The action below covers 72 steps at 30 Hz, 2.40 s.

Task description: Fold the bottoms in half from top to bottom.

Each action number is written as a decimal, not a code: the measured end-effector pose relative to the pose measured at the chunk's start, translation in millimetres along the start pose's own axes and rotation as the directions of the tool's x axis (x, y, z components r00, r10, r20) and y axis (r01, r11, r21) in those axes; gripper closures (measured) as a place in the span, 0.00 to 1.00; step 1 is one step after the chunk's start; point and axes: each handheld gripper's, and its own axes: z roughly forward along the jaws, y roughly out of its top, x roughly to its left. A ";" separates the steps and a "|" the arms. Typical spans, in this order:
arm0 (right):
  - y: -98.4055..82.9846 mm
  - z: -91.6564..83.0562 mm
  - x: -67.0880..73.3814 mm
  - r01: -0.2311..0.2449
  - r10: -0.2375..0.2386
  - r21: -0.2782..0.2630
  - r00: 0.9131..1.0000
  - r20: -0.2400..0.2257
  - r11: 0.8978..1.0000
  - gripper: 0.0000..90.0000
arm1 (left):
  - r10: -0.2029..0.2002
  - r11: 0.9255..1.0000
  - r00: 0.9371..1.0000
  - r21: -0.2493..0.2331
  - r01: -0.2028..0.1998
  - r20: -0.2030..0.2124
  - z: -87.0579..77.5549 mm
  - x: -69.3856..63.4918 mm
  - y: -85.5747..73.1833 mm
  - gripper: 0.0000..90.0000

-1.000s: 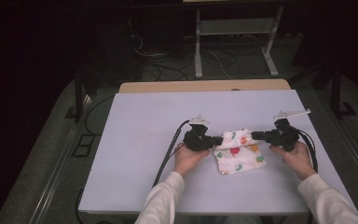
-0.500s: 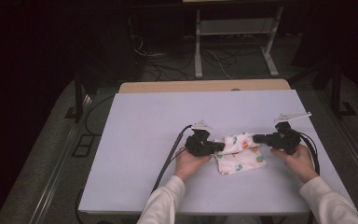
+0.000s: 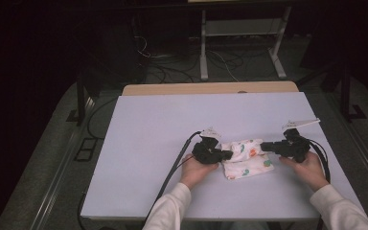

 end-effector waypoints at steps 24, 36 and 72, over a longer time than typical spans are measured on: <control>38.9 1.3 27.0 0.002 -0.010 -0.064 0.993 -0.118 0.998 0.77 | 0.029 0.999 0.999 0.019 -0.030 0.014 8.2 -4.2 -7.8 0.99; 59.7 20.4 35.3 0.028 -0.030 -0.032 0.997 -0.077 0.999 0.98 | 0.033 0.999 0.999 0.017 -0.034 0.012 7.9 -5.2 -7.8 0.99; 55.1 62.7 16.9 -0.073 0.089 0.226 0.994 -0.064 0.971 0.98 | -0.041 0.999 0.997 -0.004 0.041 0.059 8.6 -3.8 -7.2 0.69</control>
